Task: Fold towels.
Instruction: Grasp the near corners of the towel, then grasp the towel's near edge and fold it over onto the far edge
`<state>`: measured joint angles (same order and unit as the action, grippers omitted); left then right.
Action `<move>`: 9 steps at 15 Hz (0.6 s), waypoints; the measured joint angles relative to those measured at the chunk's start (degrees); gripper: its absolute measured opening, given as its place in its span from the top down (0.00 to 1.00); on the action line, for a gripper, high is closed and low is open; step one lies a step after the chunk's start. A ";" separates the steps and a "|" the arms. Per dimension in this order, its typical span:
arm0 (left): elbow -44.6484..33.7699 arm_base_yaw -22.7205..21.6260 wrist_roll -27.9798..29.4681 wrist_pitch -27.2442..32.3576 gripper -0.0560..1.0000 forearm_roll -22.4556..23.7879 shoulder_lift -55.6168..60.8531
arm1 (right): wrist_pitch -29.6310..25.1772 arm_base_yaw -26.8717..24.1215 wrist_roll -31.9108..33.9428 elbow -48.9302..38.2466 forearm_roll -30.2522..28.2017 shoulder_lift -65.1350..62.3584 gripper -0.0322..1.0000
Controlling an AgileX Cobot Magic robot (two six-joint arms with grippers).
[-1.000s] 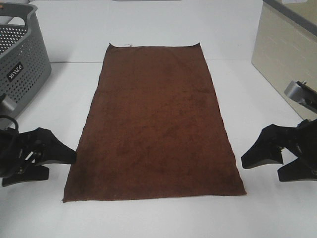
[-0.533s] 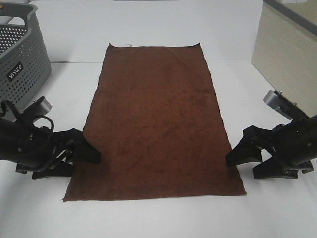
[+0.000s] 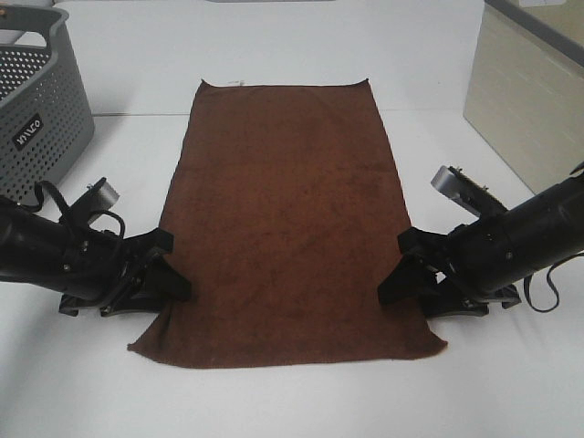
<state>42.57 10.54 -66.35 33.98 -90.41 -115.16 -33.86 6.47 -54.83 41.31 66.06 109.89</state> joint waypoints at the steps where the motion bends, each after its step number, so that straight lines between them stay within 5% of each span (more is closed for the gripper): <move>1: 0.00 0.00 0.00 -0.52 0.78 0.46 -0.34 | 1.20 0.17 3.95 0.17 -0.29 0.23 0.52; 2: 0.00 0.00 -0.11 -0.97 0.91 0.74 -0.52 | 2.64 0.17 8.19 0.17 -1.09 0.52 0.67; 4: 0.00 0.00 -0.23 -1.09 0.94 0.92 -0.52 | 4.41 0.11 12.32 0.17 -3.09 0.57 0.95; 9: -3.84 0.00 -0.23 0.06 0.94 1.20 4.18 | 3.09 0.11 18.85 -0.11 -13.29 -4.53 0.97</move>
<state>38.73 10.54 -66.58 34.03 -89.21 -110.98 -30.77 6.59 -35.98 41.20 52.77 105.37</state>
